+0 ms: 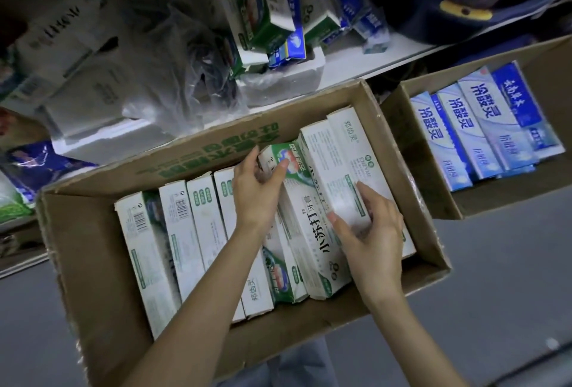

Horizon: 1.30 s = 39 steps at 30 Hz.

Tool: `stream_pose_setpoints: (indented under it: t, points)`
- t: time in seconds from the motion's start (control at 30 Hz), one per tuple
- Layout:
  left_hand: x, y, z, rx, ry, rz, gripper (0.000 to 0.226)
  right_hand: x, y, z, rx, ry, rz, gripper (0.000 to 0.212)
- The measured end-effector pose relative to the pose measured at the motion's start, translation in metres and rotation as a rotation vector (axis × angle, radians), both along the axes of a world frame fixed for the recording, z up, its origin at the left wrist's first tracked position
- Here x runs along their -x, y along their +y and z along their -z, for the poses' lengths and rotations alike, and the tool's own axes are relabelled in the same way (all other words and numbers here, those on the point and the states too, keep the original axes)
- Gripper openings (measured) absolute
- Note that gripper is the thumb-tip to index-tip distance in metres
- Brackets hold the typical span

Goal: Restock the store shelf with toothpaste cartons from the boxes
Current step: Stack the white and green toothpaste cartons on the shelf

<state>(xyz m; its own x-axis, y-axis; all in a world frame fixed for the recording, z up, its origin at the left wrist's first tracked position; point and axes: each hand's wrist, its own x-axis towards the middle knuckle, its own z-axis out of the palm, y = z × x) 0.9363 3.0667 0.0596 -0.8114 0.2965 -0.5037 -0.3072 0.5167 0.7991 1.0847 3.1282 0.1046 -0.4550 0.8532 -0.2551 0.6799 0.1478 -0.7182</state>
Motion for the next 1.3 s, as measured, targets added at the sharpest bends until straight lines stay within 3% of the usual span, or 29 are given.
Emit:
stream_pose_setpoints:
  t: [0.17, 0.37, 0.6, 0.7, 0.83, 0.93, 1.03, 1.17, 1.3]
  points:
    - [0.0, 0.005, 0.006, 0.048, 0.044, -0.006, 0.061, 0.002, 0.0, 0.002, 0.002, -0.058, 0.024, 0.068]
    - [-0.006, -0.003, -0.001, -0.032, 0.012, -0.045, 0.055, 0.002, 0.0, 0.003, -0.049, -0.104, 0.006, 0.066]
    - [-0.006, -0.031, -0.019, -0.223, -0.113, -0.325, 0.048, 0.0, 0.01, -0.002, -0.014, -0.104, 0.023, 0.064]
    - [0.0, -0.053, -0.03, -0.307, -0.145, -0.431, 0.047, -0.002, 0.021, -0.012, 0.116, 0.01, 0.011, 0.055]
    - [0.02, -0.088, -0.038, -0.377, -0.211, -0.517, 0.036, 0.006, 0.021, -0.03, 0.544, 0.274, 0.029, 0.053]
    - [0.028, -0.107, -0.035, -0.372, -0.275, -0.492, 0.038, 0.02, 0.01, -0.026, 0.753, 0.319, 0.022, 0.052]
    - [0.025, -0.113, -0.032, -0.378, -0.301, -0.475, 0.049, 0.033, 0.0, -0.013, 0.799, 0.261, -0.048, 0.037]
    - [0.026, -0.119, -0.031, -0.367, -0.319, -0.458, 0.047, 0.037, 0.002, 0.002, 0.742, 0.133, -0.177, 0.034]
    - [0.036, -0.125, -0.035, -0.269, -0.412, -0.272, 0.047, 0.03, 0.014, 0.011, 0.664, -0.12, -0.473, 0.059]
